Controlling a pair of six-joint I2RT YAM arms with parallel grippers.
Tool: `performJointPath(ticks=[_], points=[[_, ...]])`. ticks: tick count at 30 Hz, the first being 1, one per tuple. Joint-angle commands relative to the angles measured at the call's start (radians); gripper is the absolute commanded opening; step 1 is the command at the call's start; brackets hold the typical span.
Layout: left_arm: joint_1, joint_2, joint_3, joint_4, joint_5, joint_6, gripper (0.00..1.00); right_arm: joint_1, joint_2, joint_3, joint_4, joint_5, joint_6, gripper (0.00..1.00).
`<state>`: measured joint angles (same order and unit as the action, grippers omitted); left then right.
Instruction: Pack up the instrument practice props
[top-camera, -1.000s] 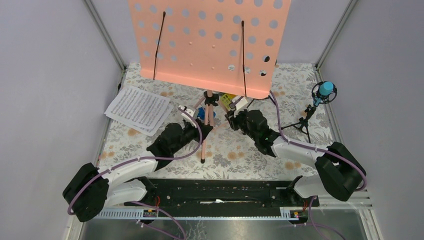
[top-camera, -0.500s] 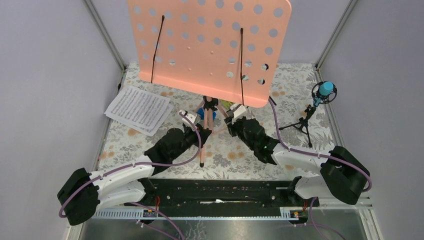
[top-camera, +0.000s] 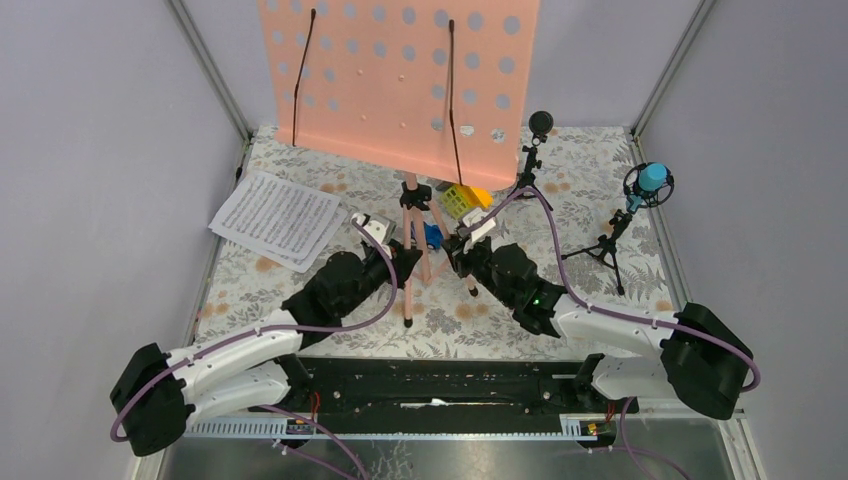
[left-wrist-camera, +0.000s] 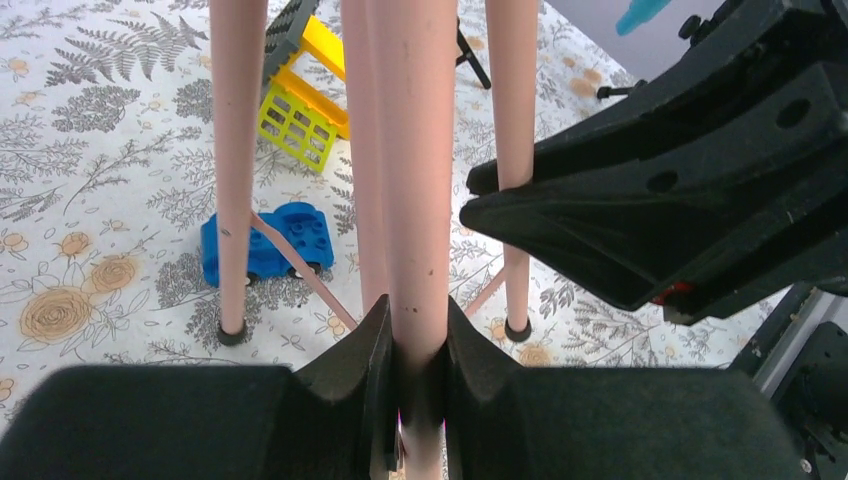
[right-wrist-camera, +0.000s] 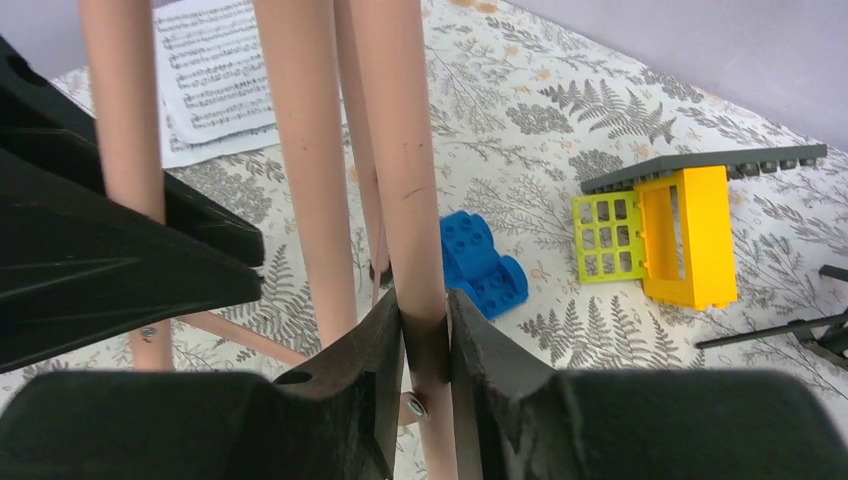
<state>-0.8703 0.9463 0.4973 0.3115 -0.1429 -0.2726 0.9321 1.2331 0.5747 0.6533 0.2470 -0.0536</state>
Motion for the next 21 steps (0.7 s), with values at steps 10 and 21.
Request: performJointPath(ticks=[10,21], points=[[-0.18,0.068,0.002,0.126,-0.103,0.046,0.0,0.085,-0.051,-0.091,0.331,-0.034,0.058,0.03],[-0.236,0.068,-0.149,0.229,-0.182,-0.039,0.0,0.101,-0.069,-0.189,0.316,0.006,0.058,0.05]])
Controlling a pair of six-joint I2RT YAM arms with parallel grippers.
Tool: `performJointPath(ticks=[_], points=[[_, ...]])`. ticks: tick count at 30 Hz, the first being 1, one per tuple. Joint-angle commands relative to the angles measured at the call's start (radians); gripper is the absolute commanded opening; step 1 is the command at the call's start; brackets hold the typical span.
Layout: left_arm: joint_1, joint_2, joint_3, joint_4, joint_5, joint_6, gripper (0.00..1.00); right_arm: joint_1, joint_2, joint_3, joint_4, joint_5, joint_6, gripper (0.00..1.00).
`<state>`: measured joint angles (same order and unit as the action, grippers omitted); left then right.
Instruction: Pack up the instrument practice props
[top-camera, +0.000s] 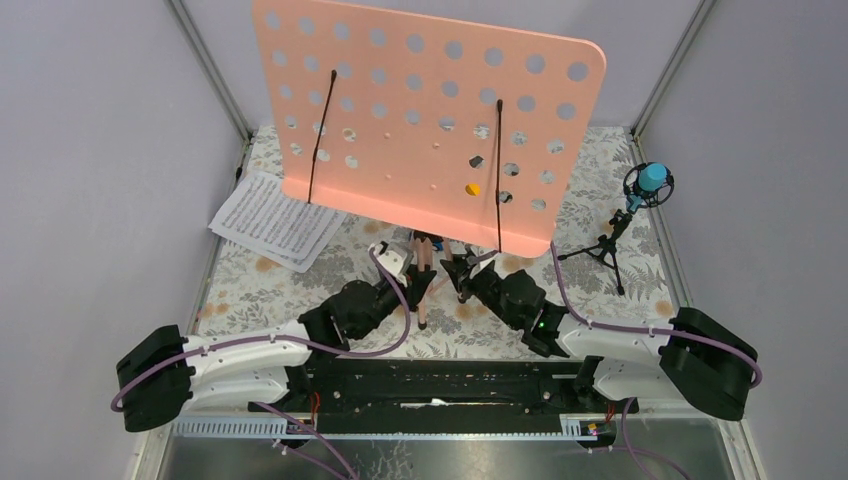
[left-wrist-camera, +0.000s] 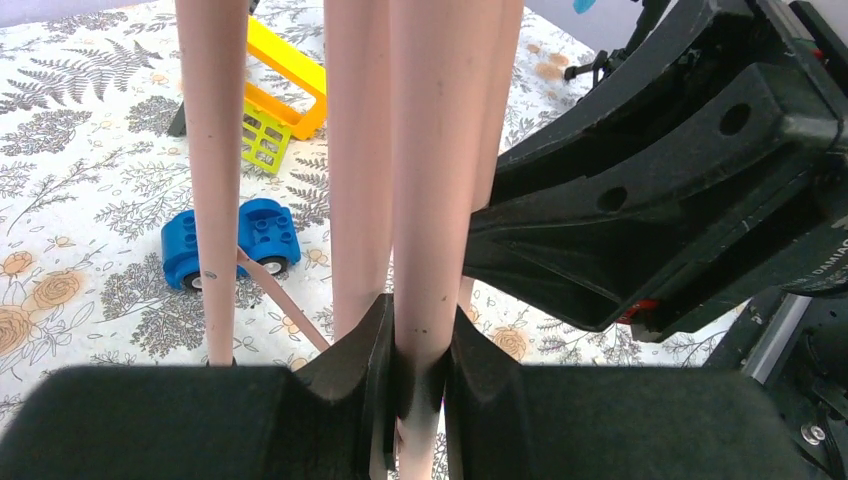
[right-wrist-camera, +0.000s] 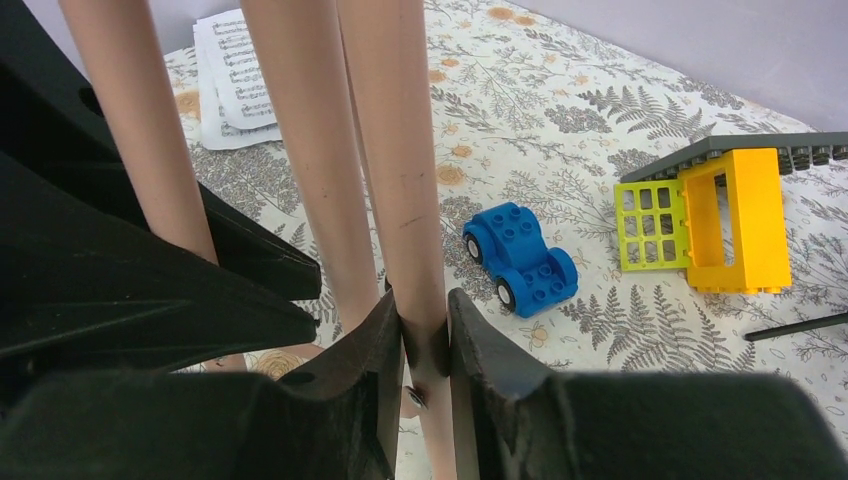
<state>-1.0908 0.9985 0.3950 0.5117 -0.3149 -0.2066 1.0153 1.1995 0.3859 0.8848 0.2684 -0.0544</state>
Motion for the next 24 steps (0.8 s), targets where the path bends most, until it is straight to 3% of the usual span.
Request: performJointPath(ticks=[1,5,13,14,17,20,24], points=[[-0.016,0.014,-0.053,0.03,-0.015,-0.109,0.0,0.018,-0.04,0.003,0.07,-0.017,0.059,0.05],[-0.015,0.006,-0.081,0.037,-0.027,-0.123,0.0,0.019,-0.07,-0.013,0.044,-0.02,0.06,0.13],[-0.015,-0.001,-0.108,0.028,-0.026,-0.12,0.0,0.018,-0.154,0.026,-0.084,-0.082,0.088,0.45],[-0.015,0.001,-0.107,0.027,-0.023,-0.118,0.0,0.019,-0.167,0.022,-0.082,-0.079,0.098,0.55],[-0.015,0.003,-0.107,0.024,-0.02,-0.117,0.0,0.018,-0.199,0.016,-0.08,-0.069,0.124,0.69],[-0.015,0.016,-0.099,0.022,-0.008,-0.111,0.0,0.019,-0.216,0.032,-0.096,-0.09,0.143,0.98],[-0.015,0.044,-0.077,0.016,0.01,-0.097,0.0,0.018,-0.24,0.066,-0.102,-0.092,0.164,1.0]])
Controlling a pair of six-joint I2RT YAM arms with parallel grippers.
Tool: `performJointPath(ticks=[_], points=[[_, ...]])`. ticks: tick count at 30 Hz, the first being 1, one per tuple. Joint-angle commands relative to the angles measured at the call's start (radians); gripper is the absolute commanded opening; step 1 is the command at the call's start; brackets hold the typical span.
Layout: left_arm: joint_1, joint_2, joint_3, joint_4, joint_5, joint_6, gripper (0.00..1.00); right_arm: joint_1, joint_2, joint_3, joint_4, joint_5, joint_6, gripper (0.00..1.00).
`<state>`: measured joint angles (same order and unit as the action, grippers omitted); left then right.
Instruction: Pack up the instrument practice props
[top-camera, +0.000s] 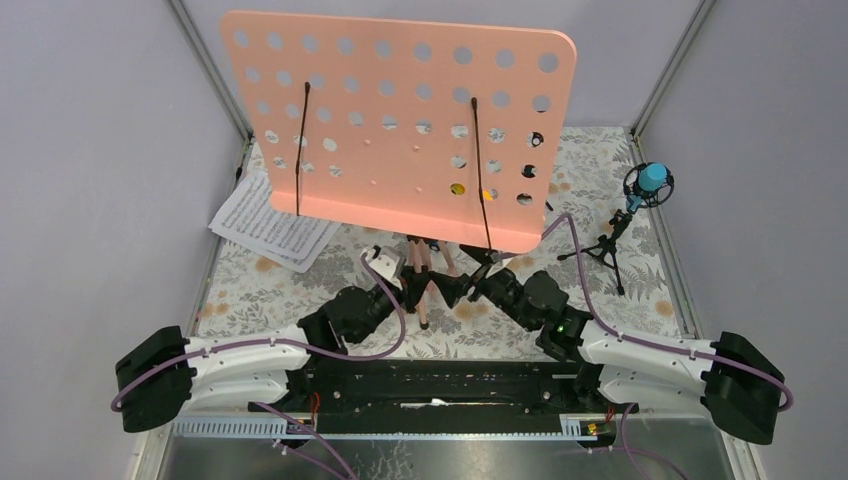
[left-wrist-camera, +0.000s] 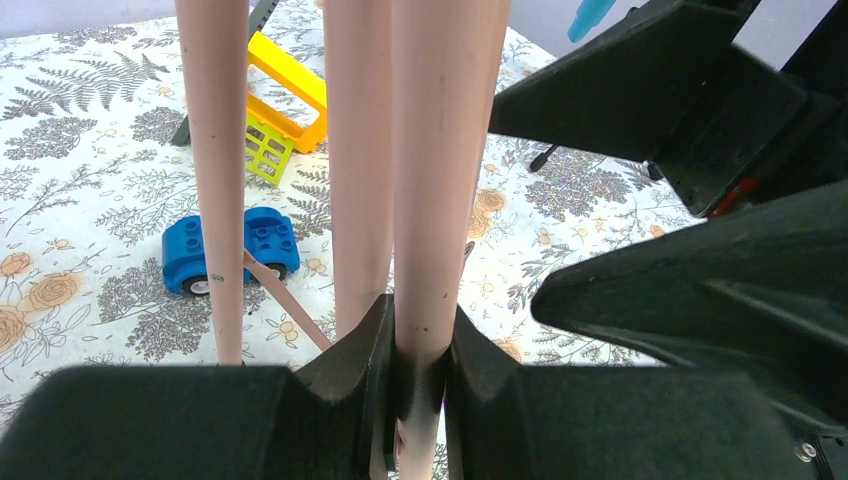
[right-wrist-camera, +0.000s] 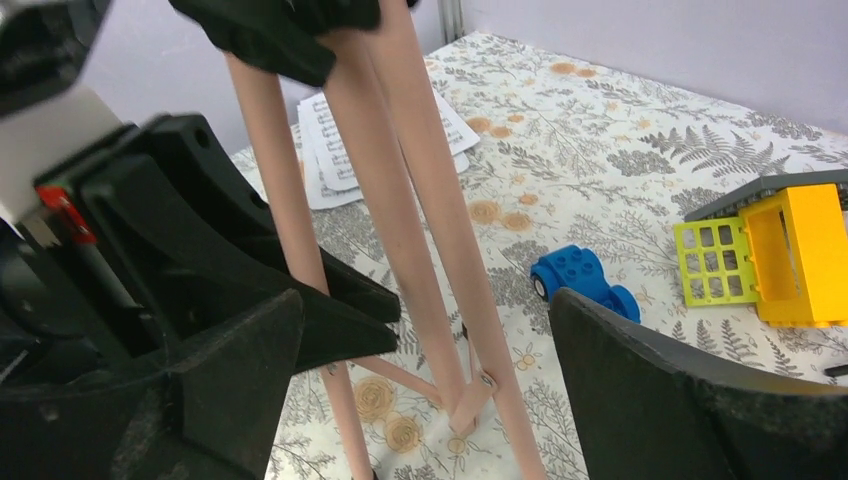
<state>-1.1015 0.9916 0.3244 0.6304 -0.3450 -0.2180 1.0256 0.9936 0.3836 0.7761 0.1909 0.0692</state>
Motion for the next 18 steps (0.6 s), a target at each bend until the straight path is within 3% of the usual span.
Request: performJointPath(ticks=[1,7,18], points=[[-0.005,0.055,-0.004,-0.102,0.04,-0.086,0.0,0.008,-0.035,0.088,0.0,0.001,0.048,1.0],[-0.006,0.069,-0.01,-0.084,0.042,-0.092,0.0,0.008,-0.006,0.166,-0.035,0.051,0.097,1.0],[-0.008,0.101,-0.001,-0.071,0.055,-0.094,0.0,0.008,0.131,0.199,0.077,0.063,0.117,1.0]])
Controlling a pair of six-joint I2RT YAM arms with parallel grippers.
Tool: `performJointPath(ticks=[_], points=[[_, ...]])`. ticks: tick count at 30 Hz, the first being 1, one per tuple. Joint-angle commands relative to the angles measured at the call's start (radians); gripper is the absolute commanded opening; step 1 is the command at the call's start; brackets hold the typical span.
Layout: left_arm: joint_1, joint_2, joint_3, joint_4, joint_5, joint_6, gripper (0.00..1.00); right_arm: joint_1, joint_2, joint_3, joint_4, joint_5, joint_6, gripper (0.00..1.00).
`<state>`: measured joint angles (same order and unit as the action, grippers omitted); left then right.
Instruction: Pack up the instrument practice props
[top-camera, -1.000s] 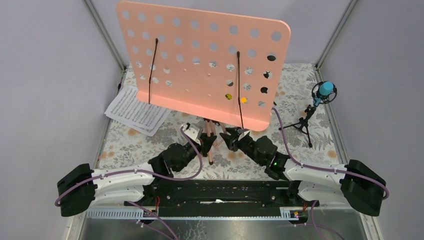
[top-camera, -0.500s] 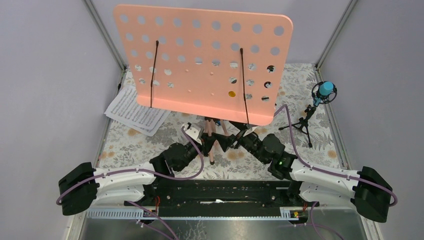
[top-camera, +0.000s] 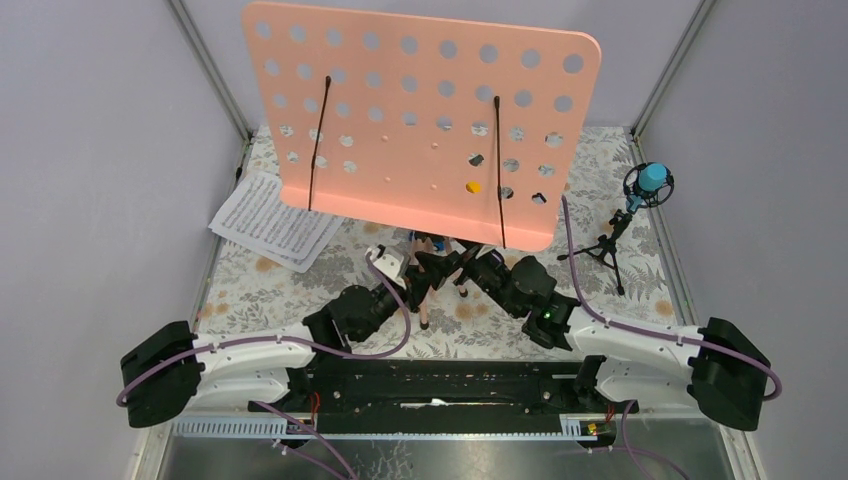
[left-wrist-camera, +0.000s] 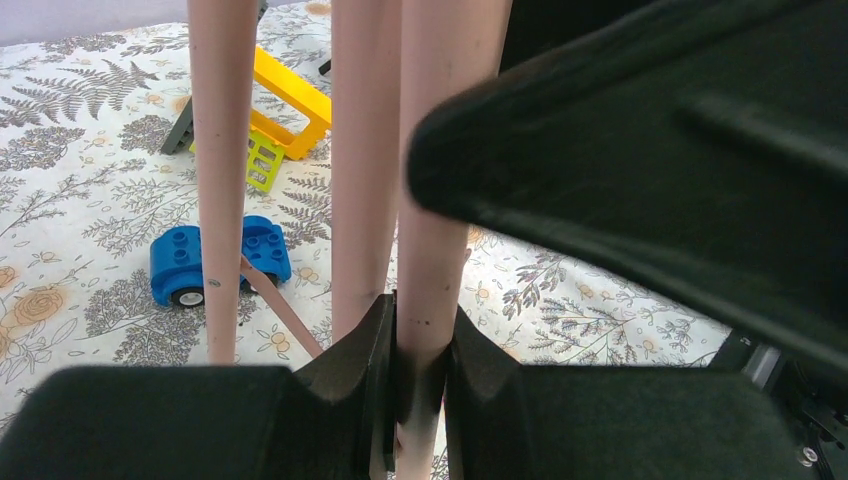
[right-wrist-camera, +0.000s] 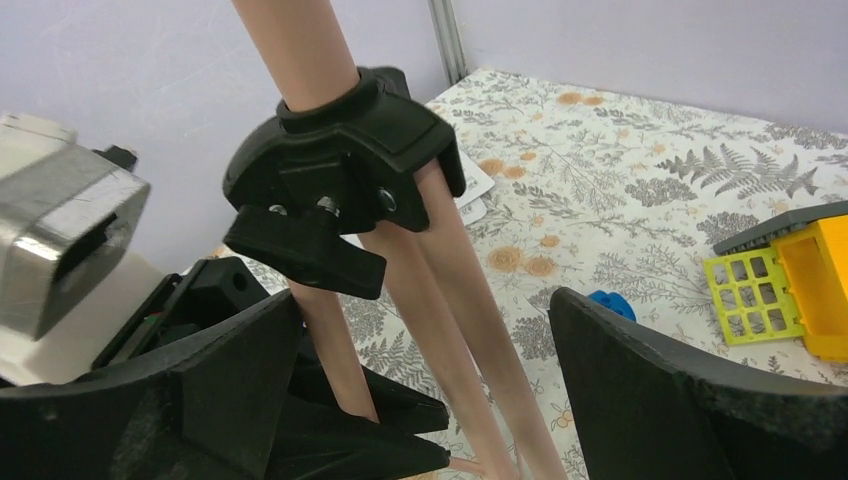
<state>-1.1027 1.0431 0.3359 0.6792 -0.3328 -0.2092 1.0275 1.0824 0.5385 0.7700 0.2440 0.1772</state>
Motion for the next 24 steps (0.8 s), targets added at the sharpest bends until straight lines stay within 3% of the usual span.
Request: performJointPath(ticks=[1,13,17,18,22,24], points=[[-0.007,0.054,-0.01,-0.121,0.045,-0.102,0.0,0.006,0.05,0.043,0.093,0.005,0.008,1.0],[-0.014,0.08,-0.017,-0.105,0.062,-0.109,0.0,0.006,0.176,0.077,0.15,0.107,-0.098,0.98],[-0.014,0.061,-0.027,-0.123,0.031,-0.119,0.04,0.006,0.203,0.08,0.162,0.114,-0.11,0.77],[-0.015,0.051,-0.035,-0.127,0.013,-0.126,0.09,0.006,0.203,0.072,0.171,0.113,-0.106,0.72],[-0.014,-0.019,-0.086,-0.137,-0.084,-0.182,0.71,0.006,0.199,0.055,0.173,0.119,-0.104,0.62],[-0.015,-0.074,-0.113,-0.143,-0.101,-0.197,0.84,0.006,0.196,0.057,0.162,0.111,-0.112,0.57]])
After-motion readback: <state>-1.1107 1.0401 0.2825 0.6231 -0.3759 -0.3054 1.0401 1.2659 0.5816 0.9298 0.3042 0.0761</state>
